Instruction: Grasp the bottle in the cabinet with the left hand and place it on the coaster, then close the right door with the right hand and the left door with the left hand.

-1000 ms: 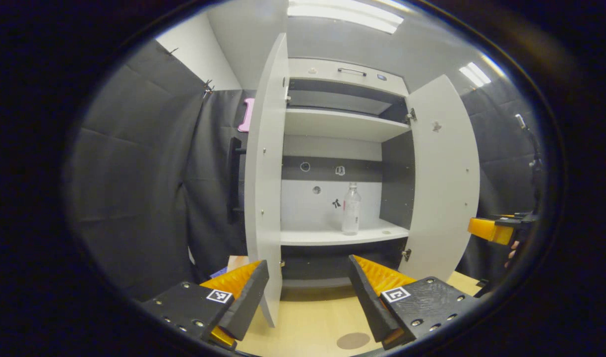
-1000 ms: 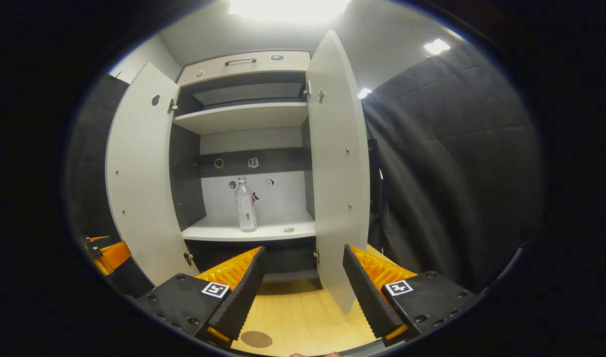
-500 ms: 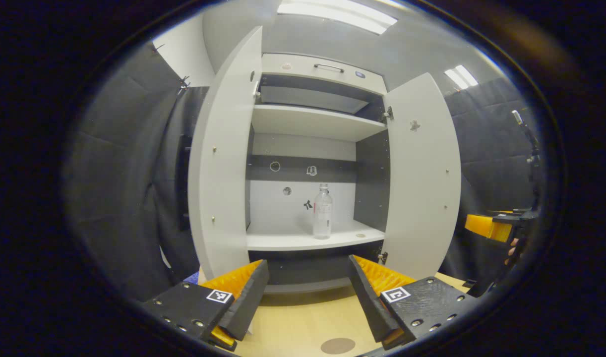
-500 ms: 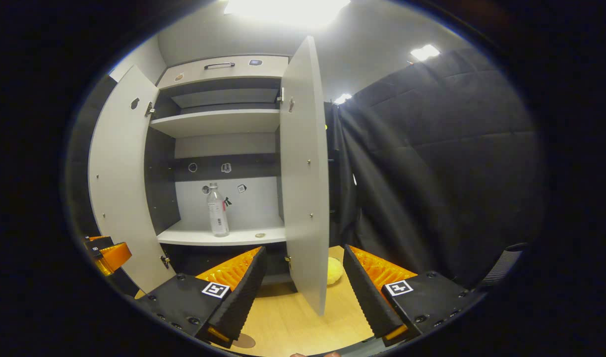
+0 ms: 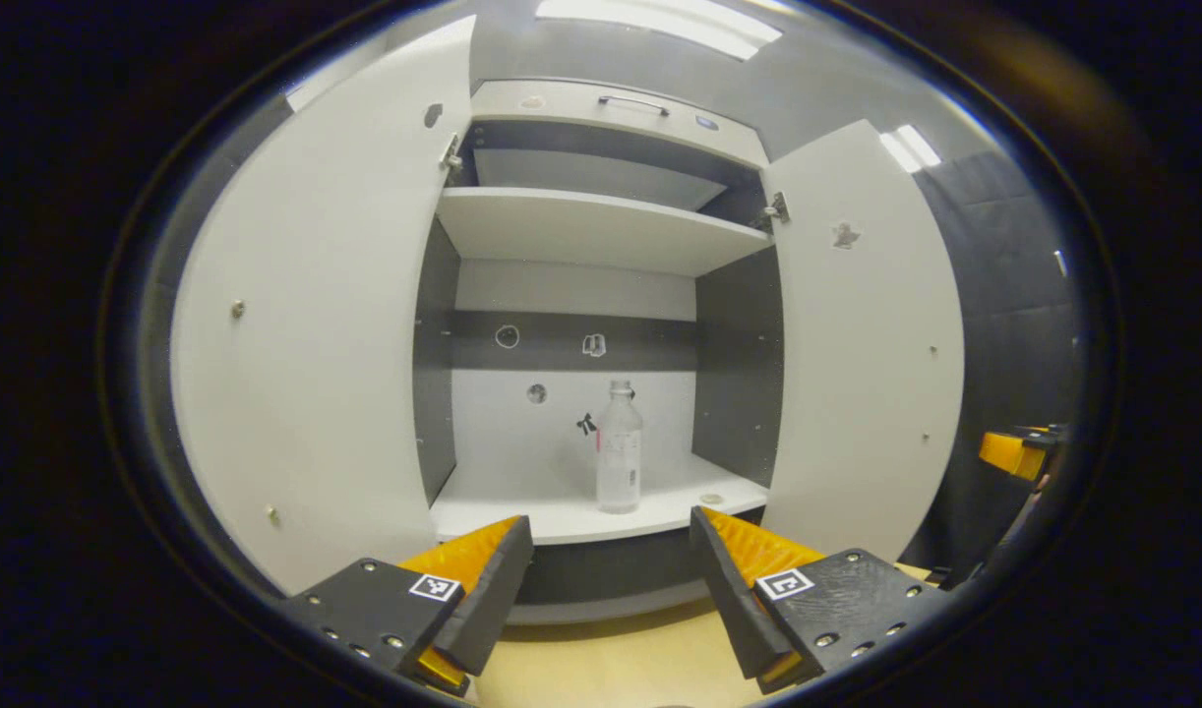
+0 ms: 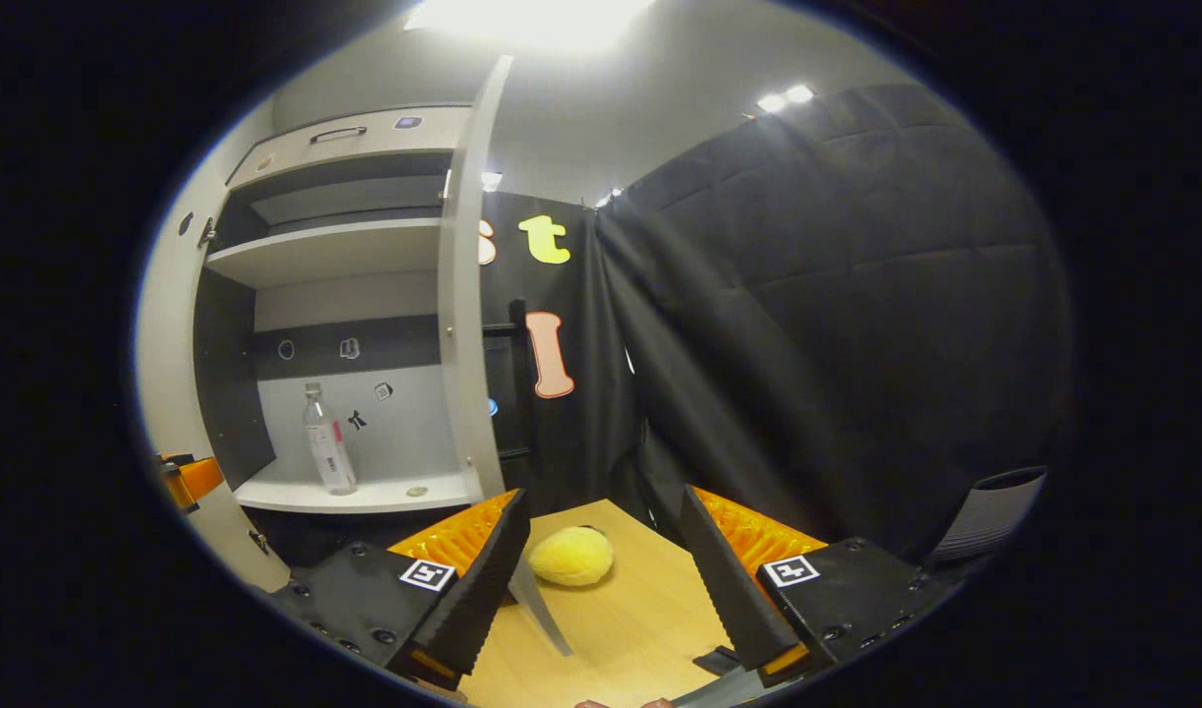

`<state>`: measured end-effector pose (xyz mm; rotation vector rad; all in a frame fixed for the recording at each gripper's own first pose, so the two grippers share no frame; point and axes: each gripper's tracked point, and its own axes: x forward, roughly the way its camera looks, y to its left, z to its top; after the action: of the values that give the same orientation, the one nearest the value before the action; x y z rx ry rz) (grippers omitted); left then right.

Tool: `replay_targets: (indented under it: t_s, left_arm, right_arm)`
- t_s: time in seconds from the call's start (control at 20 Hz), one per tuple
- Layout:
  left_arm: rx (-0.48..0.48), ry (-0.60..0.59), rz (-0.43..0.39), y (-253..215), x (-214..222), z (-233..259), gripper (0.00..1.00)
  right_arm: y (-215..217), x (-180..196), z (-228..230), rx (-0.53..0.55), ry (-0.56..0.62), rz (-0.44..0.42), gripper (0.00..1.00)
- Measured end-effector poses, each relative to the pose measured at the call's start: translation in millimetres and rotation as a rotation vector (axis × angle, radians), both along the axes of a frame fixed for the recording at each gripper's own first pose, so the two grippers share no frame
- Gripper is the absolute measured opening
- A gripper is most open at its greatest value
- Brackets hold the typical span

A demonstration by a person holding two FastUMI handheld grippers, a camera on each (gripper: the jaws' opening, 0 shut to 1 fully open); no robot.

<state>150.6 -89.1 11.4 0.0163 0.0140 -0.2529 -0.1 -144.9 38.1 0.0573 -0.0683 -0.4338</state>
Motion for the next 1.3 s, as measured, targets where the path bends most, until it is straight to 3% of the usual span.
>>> replay_targets:
  t_s: [0.05, 0.1, 0.15, 0.45, 0.5, 0.6, 0.65, 0.7, 0.75, 0.8, 0.85, 1.05, 1.1, 1.2, 1.25, 1.3]
  left_arm:
    - [-0.003, 0.000, -0.003, -5, 11, 1, 0.93]
    - [-0.005, -0.002, -0.011, -10, 25, 5, 0.93]
    - [-0.003, -0.005, -0.017, -16, 38, 9, 0.93]
    - [0.021, -0.001, -0.011, -39, 107, 18, 0.99]
    - [0.039, -0.008, -0.006, -42, 118, 19, 0.93]
    - [0.064, -0.017, 0.007, -49, 138, 18, 0.99]
    - [0.064, -0.018, 0.012, -51, 147, 16, 0.87]
    - [0.058, -0.012, 0.013, -55, 157, 14, 0.87]
    - [0.050, 0.000, 0.015, -59, 165, 10, 0.93]
    - [0.044, 0.007, 0.017, -62, 173, 7, 0.90]
    - [0.040, 0.013, 0.021, -63, 181, 5, 0.93]
    - [0.048, 0.026, 0.048, -69, 212, -4, 0.93]
    - [0.047, 0.026, 0.056, -69, 218, -7, 0.93]
    - [0.048, 0.021, 0.066, -71, 228, -10, 0.93]
    - [0.048, 0.020, 0.077, -72, 233, -10, 0.87]
    - [0.047, 0.018, 0.091, -72, 238, -11, 0.93]
  right_arm:
    - [-9, 4, 1, 0.009, -0.003, -0.012, 0.92]
    - [-18, 7, 4, 0.011, -0.007, -0.024, 0.92]
    - [-28, 9, 4, 0.009, -0.010, -0.039, 0.98]
    - [-77, 33, 9, 0.034, -0.023, -0.108, 0.98]
    - [-83, 38, 9, 0.040, -0.024, -0.114, 0.98]
    - [-96, 46, 3, 0.046, -0.013, -0.129, 0.98]
    - [-101, 52, -1, 0.047, -0.002, -0.132, 0.98]
    - [-105, 58, -5, 0.049, 0.011, -0.135, 0.98]
    - [-108, 62, -9, 0.051, 0.020, -0.138, 0.92]
    - [-112, 64, -12, 0.052, 0.028, -0.142, 0.92]
    - [-119, 66, -15, 0.055, 0.034, -0.147, 0.98]
    - [-139, 78, -22, 0.071, 0.044, -0.156, 0.92]
    - [-144, 82, -21, 0.074, 0.046, -0.156, 0.98]
    - [-152, 92, -21, 0.077, 0.048, -0.146, 0.98]
    - [-155, 97, -20, 0.076, 0.047, -0.138, 0.98]
    - [-157, 101, -19, 0.074, 0.047, -0.132, 0.98]
